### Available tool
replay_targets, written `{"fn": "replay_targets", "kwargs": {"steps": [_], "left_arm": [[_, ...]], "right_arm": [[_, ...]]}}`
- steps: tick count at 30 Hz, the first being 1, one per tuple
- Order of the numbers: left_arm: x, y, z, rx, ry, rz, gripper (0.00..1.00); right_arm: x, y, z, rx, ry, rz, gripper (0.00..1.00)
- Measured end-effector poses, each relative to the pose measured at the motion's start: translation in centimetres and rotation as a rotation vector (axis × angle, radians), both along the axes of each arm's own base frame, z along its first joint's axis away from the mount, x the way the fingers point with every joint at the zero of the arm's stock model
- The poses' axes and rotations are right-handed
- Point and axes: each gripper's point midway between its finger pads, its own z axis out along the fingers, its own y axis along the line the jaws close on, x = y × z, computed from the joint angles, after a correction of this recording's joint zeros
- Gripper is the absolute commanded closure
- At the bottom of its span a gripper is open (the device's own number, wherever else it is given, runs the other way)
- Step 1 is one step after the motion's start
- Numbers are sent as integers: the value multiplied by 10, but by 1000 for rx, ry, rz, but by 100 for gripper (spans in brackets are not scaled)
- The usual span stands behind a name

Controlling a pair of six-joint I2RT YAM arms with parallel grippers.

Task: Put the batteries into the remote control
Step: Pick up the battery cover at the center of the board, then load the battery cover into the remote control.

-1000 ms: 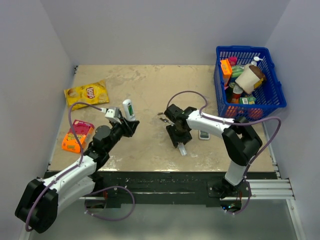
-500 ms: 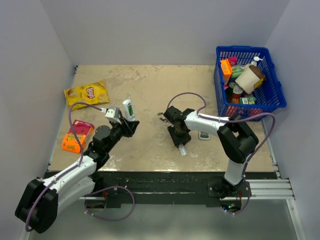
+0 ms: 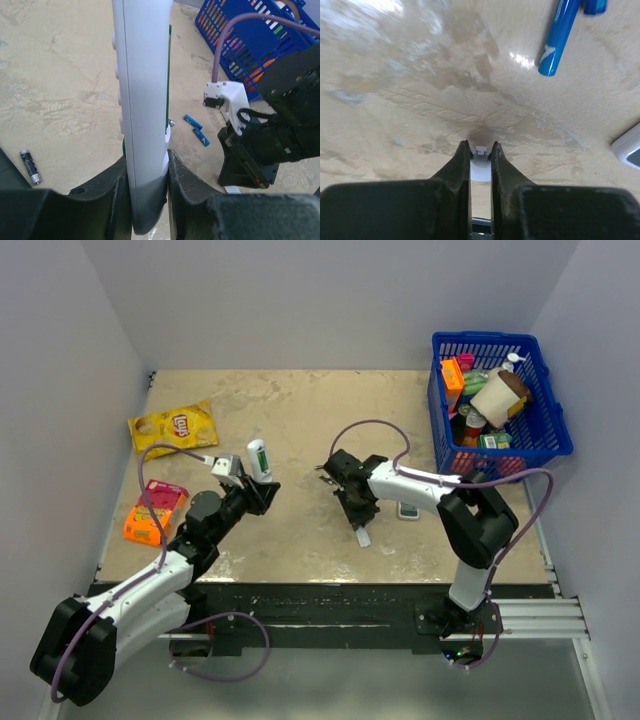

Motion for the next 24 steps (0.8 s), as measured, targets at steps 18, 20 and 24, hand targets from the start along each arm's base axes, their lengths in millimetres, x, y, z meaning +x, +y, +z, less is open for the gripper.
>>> {"fn": "replay_targets", "kwargs": {"steps": [18,20,24], "left_arm": [[-10,-35,29,-86,-73,-201,100],[-9,-38,35,-103,-82,-212,100],[-8,-42,43,-142,-79,-219,100]], "right_arm": [[92,107,248,627,-605,47,95],[93,115,256,663,-624,54,94],[94,128,274,733,-671,65,94]]}}
